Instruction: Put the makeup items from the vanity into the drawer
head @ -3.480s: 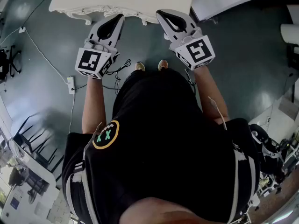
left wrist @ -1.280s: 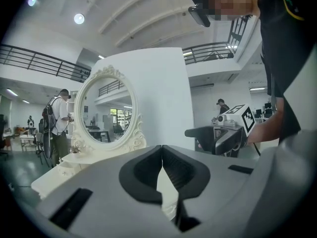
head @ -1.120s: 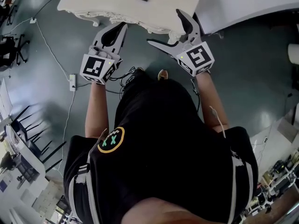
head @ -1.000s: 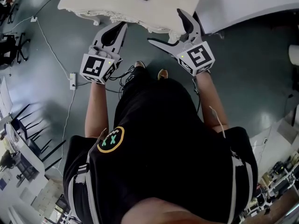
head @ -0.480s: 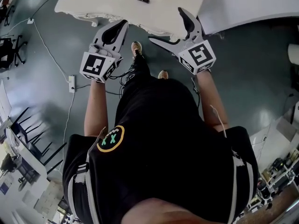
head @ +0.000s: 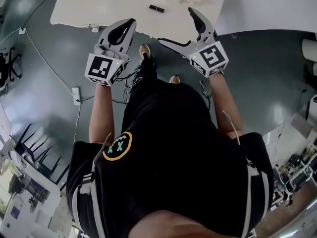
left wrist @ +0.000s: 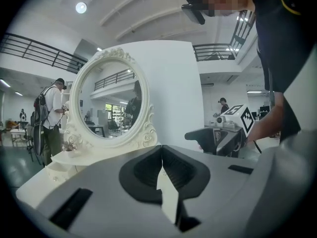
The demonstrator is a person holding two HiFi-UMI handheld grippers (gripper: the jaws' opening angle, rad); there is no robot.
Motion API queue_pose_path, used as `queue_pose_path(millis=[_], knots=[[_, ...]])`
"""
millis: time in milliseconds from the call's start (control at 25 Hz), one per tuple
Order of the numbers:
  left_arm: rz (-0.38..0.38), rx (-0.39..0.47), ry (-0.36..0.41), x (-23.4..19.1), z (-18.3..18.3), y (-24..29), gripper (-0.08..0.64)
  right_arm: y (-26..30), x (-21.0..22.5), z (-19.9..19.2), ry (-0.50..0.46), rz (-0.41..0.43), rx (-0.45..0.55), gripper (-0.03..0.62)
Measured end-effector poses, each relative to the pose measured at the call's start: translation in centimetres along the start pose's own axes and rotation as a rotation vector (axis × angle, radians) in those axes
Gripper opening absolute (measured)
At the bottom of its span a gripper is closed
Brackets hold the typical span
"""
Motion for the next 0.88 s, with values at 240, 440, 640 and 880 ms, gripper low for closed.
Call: queue_pose_path(millis=[240,440,640,880], knots=[[-0.052,-0.006,0.012,-4.9,-1.2,2.9,0.021,5.1,2.8,-1.6,0.018,-0.020,-0.063,0.598],[-0.094,-0.009,-0.001,-8.0,-1.6,4.5,0.021,8.3,4.6,-3.6,0.032,-0.036,-0.133,0.598],[-0.141,-0.003,-0.020,-10.5,-2.4,5.6,0.021,11.0,6.0,-6.1,0.063,-0.055,-0.192,0.598],[-0.189,-0.015,-0.029,-12.3,-3.0,7.1,0.021,13.1,8.0,-10.4,0.088,-0.069,-0.282,0.598]])
Point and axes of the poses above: the fingertips, and each gripper's own axes: y forward along the fingers, x to its right, z out of its top, the point moved 1 cm from there along -y, backward along the fingers, and after that the axes turned 8 degrees about z, right-handed, at the moved point
